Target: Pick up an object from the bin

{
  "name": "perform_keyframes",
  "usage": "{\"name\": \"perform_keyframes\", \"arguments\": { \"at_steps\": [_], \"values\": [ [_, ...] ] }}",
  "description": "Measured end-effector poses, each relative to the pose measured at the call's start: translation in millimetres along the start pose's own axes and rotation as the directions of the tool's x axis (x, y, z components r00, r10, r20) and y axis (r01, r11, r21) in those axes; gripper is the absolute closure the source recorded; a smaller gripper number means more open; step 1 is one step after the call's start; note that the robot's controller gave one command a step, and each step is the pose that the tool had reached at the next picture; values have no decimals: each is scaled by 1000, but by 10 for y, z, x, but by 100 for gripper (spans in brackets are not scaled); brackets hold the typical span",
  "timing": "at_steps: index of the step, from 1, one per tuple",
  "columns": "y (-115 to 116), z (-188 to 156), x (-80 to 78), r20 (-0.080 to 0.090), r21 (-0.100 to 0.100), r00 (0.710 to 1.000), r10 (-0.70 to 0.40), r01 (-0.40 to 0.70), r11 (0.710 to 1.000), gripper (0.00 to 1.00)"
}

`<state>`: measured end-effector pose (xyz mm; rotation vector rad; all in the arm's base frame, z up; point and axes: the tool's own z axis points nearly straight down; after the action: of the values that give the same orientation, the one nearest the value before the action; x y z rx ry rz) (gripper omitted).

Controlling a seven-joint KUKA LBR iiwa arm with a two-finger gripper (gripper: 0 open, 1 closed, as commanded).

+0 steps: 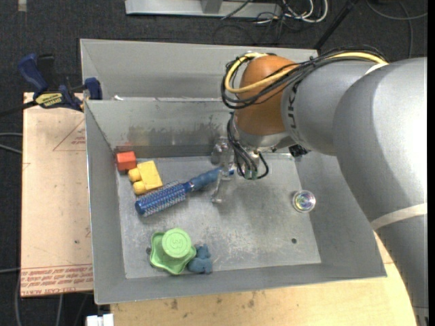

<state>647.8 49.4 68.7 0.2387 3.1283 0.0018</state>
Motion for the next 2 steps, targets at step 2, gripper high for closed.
{"name": "perform_keyframes", "arguments": {
  "at_steps": [2],
  "values": [
    [-2,-1491,-35,5,-1,1000,-26,26,1000,100]
  ]
}}
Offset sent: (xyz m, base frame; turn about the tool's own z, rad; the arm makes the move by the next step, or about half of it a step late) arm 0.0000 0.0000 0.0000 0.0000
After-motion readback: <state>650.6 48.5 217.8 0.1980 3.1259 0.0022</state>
